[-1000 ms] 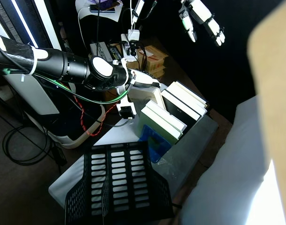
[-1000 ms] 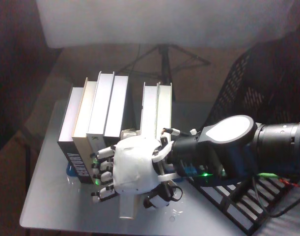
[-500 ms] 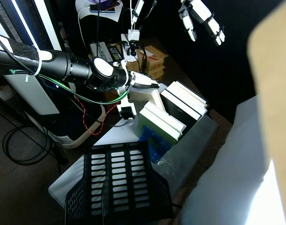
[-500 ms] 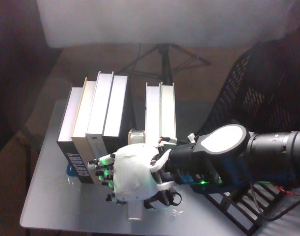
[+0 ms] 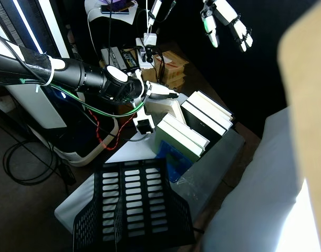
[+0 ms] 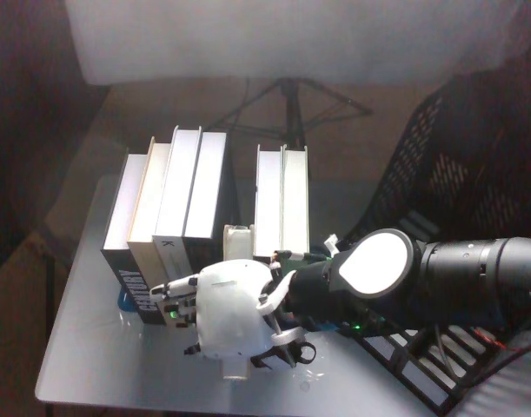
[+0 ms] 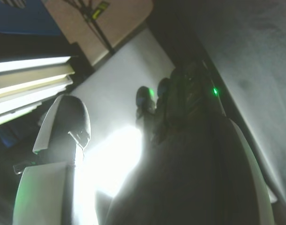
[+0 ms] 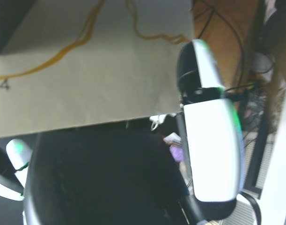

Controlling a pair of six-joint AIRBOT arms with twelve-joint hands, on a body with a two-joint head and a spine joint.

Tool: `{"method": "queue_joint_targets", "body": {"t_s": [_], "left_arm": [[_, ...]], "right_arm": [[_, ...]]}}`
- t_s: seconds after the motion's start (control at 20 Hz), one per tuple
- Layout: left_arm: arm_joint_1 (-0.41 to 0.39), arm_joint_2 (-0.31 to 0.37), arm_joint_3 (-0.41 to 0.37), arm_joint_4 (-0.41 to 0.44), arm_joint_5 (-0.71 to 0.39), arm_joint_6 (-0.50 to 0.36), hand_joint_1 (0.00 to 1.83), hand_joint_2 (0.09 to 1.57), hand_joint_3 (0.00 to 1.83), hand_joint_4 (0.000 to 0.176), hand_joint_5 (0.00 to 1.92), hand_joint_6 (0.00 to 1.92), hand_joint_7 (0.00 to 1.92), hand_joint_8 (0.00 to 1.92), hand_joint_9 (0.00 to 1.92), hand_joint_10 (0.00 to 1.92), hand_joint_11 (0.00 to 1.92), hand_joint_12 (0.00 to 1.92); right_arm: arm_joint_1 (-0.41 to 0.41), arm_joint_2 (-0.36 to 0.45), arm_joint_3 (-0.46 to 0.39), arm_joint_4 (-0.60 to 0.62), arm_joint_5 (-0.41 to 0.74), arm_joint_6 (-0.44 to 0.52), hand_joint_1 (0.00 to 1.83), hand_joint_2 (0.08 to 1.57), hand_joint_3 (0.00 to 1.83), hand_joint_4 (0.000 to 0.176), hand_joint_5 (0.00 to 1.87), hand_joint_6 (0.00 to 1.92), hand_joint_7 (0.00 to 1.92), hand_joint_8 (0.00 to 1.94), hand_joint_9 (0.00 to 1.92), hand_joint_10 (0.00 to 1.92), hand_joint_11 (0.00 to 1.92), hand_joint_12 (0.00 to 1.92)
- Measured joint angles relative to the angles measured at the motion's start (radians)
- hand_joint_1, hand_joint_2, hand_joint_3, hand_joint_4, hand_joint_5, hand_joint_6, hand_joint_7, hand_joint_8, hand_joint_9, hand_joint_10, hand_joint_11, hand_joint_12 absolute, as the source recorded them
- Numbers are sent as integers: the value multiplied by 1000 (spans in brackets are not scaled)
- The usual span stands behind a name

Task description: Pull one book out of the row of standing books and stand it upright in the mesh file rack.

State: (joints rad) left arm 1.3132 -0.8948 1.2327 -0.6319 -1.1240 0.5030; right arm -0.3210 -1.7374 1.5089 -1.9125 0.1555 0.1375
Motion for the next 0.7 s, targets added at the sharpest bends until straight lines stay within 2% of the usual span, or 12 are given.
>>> {"method": "queue_joint_targets", "body": {"t_s": [0.05,0.1,0.2,0.3,0.35,0.4,0.55,0.7], "left_arm": [[1,0,0,0,-3,0,758,1340,5,56,195,2,28,0,0,0,0,0],[1,0,0,-1,-3,0,761,1342,5,43,197,3,29,1,0,0,0,0],[1,0,0,1,-7,-4,792,1336,0,38,206,6,50,7,0,0,0,0],[1,0,8,14,-6,-7,789,1339,1,49,200,3,43,2,0,0,0,0],[-3,0,16,23,-6,-10,825,1334,0,40,206,5,39,0,0,0,0,0],[-11,0,20,25,-5,-11,831,1334,0,38,202,3,33,0,0,0,0,0],[-51,0,40,64,22,-11,765,1348,4,61,174,5,11,2,0,0,0,0],[-109,-2,60,126,58,-5,708,1365,10,49,149,0,0,0,0,0,0,0]], "right_arm": [[0,0,0,-3,-2,3,917,1152,0,72,698,225,597,16,312,37,0,0],[0,0,0,-3,-3,4,917,1152,0,72,698,225,598,16,312,37,0,0],[0,0,3,-2,-2,9,917,1152,0,72,697,227,598,16,312,37,0,0],[0,0,4,-1,0,9,917,1152,0,72,696,228,598,15,312,37,0,0],[2,0,5,1,3,10,917,1152,0,72,696,229,598,15,312,37,0,0],[2,0,5,2,5,11,917,1152,0,72,696,229,598,15,312,38,0,0],[2,0,5,13,12,13,917,1151,0,72,695,232,598,14,311,38,0,0],[2,10,1,25,25,16,917,1151,0,72,694,234,599,13,311,38,0,0]]}}
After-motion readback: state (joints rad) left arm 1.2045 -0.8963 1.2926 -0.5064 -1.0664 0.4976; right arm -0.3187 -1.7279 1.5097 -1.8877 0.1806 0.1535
